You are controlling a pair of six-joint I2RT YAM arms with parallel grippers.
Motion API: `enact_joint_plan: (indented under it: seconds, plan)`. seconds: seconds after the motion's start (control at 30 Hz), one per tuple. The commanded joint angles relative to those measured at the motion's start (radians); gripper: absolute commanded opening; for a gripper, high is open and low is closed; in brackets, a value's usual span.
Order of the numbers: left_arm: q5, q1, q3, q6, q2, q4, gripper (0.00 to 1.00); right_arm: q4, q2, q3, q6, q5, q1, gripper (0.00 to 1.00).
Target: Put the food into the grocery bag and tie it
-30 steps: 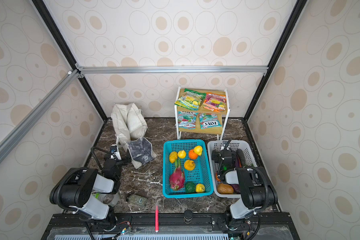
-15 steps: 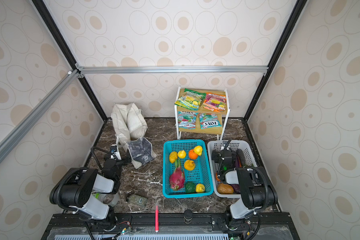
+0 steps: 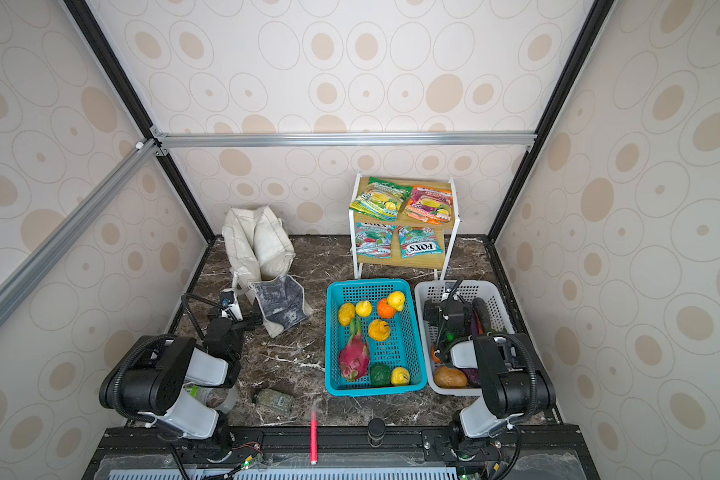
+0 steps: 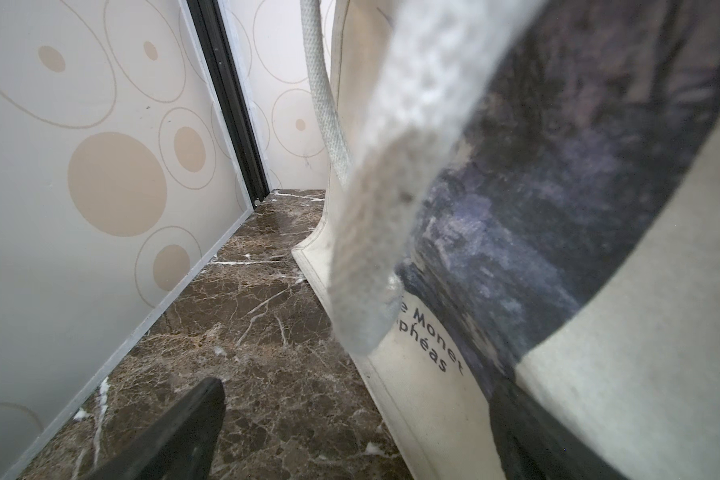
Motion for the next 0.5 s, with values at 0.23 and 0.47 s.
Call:
enact_joint_plan:
  seconds: [0.23, 0.47]
  plan:
    - [-0.032, 0.003, -0.076, -0.125, -0.411, -0.188, 0.99, -0.376, -0.288, 0.092, 0.083, 0.032, -0.004, 1.00]
    - [0.043, 0.002, -0.083, -0.311, -0.745, -0.386, 0.99, -0.540, -0.470, 0.170, 0.230, -0.084, -0.008, 1.00]
